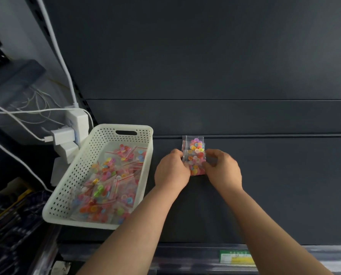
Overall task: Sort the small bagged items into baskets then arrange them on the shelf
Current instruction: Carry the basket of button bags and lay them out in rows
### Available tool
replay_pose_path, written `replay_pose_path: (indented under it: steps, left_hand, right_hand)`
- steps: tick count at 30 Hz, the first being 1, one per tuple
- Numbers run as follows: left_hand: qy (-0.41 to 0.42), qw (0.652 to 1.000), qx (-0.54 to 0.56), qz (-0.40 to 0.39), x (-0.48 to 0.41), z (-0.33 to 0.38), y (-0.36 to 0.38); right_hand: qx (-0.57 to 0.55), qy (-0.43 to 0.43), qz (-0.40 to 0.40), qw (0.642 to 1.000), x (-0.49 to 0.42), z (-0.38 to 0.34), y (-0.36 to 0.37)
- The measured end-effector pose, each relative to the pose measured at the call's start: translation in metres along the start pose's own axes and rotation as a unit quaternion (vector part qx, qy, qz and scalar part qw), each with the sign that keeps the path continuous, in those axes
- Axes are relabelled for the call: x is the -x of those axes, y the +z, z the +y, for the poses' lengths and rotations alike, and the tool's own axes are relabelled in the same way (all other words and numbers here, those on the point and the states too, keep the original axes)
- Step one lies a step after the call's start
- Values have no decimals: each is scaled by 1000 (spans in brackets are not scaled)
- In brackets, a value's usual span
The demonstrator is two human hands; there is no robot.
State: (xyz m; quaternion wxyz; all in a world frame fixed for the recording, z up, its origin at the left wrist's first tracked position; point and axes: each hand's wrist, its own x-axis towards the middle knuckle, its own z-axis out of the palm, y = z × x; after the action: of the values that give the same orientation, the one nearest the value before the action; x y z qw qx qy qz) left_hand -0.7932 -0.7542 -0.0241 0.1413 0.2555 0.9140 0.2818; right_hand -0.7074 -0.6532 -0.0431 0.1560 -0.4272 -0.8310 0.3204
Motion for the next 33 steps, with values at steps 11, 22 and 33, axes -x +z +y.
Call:
replay_pose_path:
  steps: [11, 22, 33]
  left_hand:
    - [3, 991, -86, 103, 31, -61, -107]
    - [-33, 994, -99, 40, 43, -106, -109]
    - [-30, 965, 249, 78, 42, -60, -108]
  right_hand:
    - [130, -235, -18, 963, 42, -74, 13]
    - [107, -294, -47, 949, 69, -100, 37]
    - [-225, -55, -199, 952, 65, -79, 8]
